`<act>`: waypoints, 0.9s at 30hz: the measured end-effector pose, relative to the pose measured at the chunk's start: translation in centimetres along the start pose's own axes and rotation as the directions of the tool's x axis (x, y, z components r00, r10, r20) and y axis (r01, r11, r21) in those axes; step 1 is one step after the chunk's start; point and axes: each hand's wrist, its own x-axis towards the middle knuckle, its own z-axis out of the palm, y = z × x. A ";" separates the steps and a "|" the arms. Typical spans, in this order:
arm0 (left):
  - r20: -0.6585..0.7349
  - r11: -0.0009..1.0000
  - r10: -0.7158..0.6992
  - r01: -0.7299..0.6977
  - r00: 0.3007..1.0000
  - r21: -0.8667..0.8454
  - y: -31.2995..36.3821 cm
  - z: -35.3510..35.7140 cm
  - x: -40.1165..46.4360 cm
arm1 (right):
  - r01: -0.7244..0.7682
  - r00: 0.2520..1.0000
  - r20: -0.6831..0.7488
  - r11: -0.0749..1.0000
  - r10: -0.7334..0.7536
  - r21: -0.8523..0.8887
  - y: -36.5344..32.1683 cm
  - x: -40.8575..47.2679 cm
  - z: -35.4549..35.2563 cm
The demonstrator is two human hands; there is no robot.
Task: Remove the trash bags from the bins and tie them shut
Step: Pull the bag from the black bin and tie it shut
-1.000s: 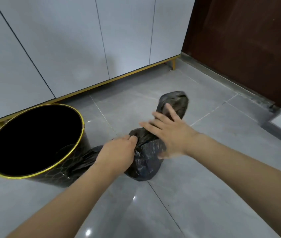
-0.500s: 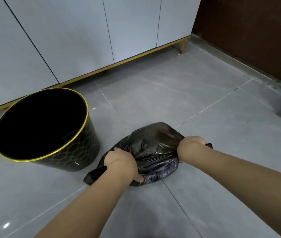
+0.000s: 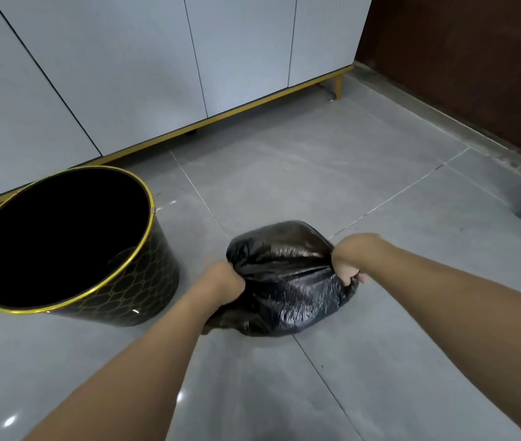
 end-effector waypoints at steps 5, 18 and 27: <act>-0.453 0.926 0.354 -0.373 0.818 0.051 2.0 -2.9 -2.4 | 0.022 0.985 0.170 0.996 -0.008 -0.083 1.9 1.1 -2.4; 0.227 0.777 -0.212 0.023 0.951 0.629 -3.3 4.7 -0.4 | 0.268 0.826 0.293 0.792 -0.482 0.549 -1.8 5.4 6.1; 0.132 0.987 -0.045 0.064 0.990 -0.145 -5.9 5.5 1.9 | 0.093 0.571 -0.080 -0.032 -0.817 0.995 -1.1 6.9 9.2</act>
